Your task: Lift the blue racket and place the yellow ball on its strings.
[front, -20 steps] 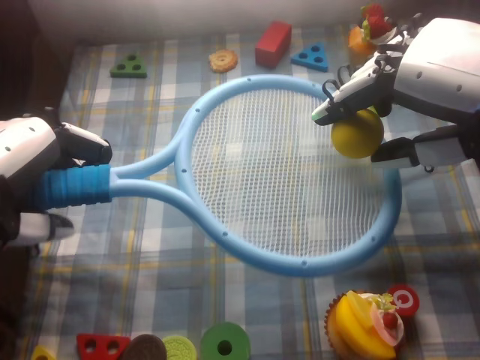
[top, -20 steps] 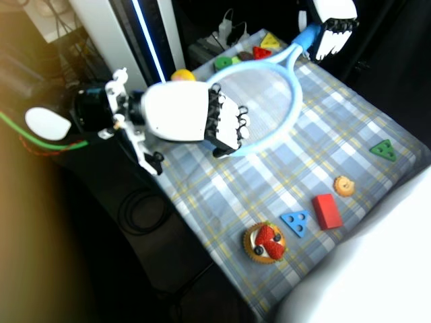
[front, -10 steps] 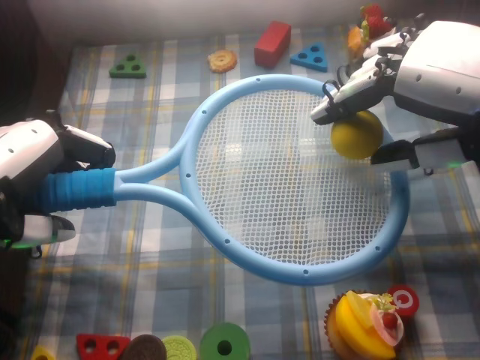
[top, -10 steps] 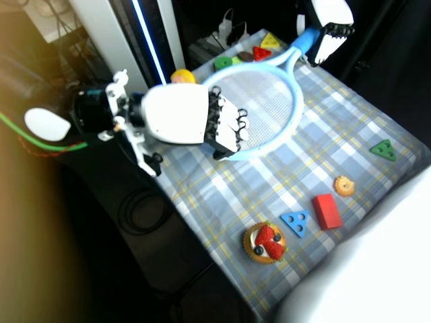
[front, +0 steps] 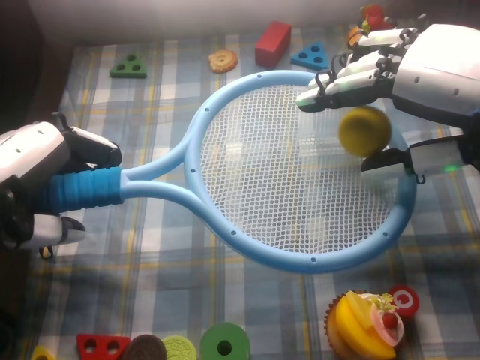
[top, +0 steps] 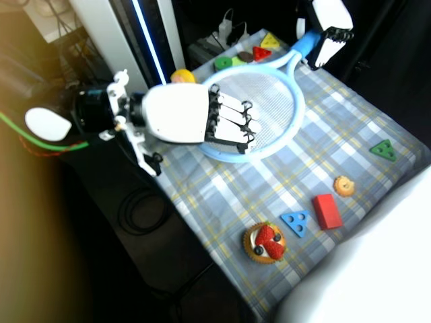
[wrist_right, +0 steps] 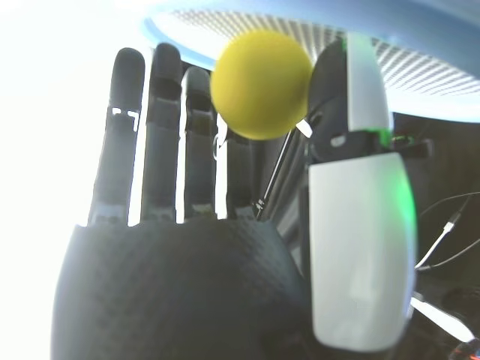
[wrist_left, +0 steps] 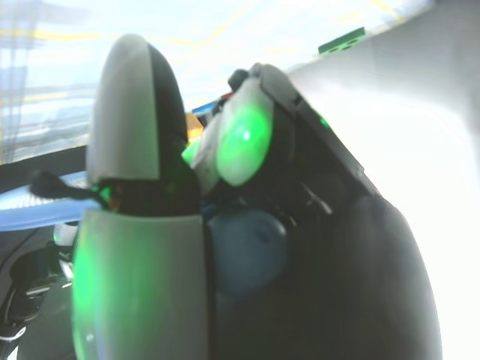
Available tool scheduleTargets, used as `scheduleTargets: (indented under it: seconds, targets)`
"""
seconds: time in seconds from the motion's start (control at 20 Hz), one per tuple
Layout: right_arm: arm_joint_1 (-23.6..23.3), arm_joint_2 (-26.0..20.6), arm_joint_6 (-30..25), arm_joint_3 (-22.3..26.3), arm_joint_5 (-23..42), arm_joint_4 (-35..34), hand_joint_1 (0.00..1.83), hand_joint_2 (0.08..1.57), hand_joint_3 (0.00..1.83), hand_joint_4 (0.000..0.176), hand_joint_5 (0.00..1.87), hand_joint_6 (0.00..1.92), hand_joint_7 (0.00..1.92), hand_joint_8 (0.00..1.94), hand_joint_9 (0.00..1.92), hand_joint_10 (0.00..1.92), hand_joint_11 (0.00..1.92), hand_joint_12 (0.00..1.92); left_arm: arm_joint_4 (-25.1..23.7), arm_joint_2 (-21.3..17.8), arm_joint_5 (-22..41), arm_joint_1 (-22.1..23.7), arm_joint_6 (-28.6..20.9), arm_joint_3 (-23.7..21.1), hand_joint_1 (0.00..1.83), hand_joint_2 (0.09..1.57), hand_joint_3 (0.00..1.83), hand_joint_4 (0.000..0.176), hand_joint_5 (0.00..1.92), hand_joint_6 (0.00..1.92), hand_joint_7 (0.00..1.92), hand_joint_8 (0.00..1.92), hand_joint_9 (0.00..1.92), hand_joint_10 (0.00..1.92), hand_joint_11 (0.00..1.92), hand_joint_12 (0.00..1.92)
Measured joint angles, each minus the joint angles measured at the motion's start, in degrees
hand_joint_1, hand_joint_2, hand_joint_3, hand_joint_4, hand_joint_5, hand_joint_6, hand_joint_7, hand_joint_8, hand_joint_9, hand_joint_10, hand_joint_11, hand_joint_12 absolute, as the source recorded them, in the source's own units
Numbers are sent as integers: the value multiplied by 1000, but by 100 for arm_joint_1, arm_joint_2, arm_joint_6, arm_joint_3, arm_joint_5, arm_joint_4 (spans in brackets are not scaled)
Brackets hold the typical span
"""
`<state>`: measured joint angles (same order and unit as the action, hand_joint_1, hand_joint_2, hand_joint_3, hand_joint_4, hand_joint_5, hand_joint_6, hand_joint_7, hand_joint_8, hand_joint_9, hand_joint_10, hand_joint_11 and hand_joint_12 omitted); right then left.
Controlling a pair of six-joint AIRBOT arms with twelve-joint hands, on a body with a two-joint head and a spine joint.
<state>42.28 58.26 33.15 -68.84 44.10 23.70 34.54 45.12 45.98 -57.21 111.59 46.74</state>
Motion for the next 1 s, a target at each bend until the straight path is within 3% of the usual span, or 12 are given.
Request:
scheduleTargets:
  seconds: [0.15, 0.2, 0.4, 0.45, 0.65, 0.75, 0.8, 0.9, 0.95, 1.0]
  targets:
    - [0, 0, -13, 0, -7, 9, 1032, 978, 0, 59, 504, 0, 535, 2, 607, 0, 214, 997, 37, 0, 2, -22, -138, 46, 1831, 1167, 0, 176, 878, 1921, 1128, 1921, 1402, 1921, 1531, 1921]
    - [0, 0, -26, 0, -2, 9, 1030, 978, 0, 51, 510, 2, 542, 4, 613, 3, 221, 1008, 35, 0, 11, -22, -160, 59, 1831, 1177, 0, 176, 887, 1921, 1129, 1921, 1423, 1921, 1554, 1921]
    - [0, 0, -59, 0, -4, 9, 1030, 976, 0, 49, 520, 1, 542, 1, 615, 1, 179, 1050, 39, 0, 0, -33, -175, 59, 1831, 1147, 0, 176, 858, 1921, 1074, 1921, 1361, 1921, 1503, 1921]
    - [0, 0, -66, 0, -4, 9, 1022, 977, 1, 56, 515, 0, 537, 0, 612, 0, 182, 1056, 48, 0, 7, -46, -177, 59, 1831, 1160, 0, 176, 879, 1921, 1069, 1921, 1347, 1921, 1481, 1921]
    - [0, 0, -103, -13, -9, 11, 1016, 979, 1, 43, 495, 0, 522, 0, 594, 0, 155, 1060, 109, 55, -44, -63, -205, 107, 1831, 1136, 0, 176, 855, 1921, 1031, 1921, 1322, 1921, 1459, 1921]
    - [0, 0, -118, -13, -13, 13, 956, 989, 2, 62, 386, 0, 434, 0, 475, 0, 17, 1055, 155, 101, -83, -63, -216, 144, 1831, 1150, 0, 176, 841, 1921, 1023, 1921, 1321, 1921, 1489, 1921]
    - [0, 0, -120, -13, -24, 13, 876, 996, 3, 86, 305, 0, 373, 0, 415, 0, 3, 1026, 186, 109, -133, -63, -216, 149, 1831, 1172, 0, 176, 847, 1921, 1048, 1921, 1347, 1921, 1500, 1921]
    - [0, 0, -122, -13, -28, 13, 835, 994, 1, 90, 270, 0, 347, 0, 388, 0, 0, 1022, 188, 109, -170, -63, -219, 153, 1831, 1180, 0, 176, 851, 1921, 1048, 1921, 1352, 1921, 1511, 1921]
    - [0, 0, -127, -13, -28, 13, 755, 997, 2, 95, 148, 0, 226, 0, 273, 0, 0, 922, 186, 109, -179, -63, -219, 173, 1831, 1160, 0, 176, 851, 1921, 1059, 1921, 1366, 1921, 1486, 1921]
    - [0, 0, -127, -13, -28, 15, 761, 990, 0, 78, 138, 0, 214, 0, 251, 0, 0, 849, 197, 111, -179, -63, -219, 181, 1831, 1161, 0, 176, 857, 1921, 1065, 1921, 1379, 1921, 1416, 1921]
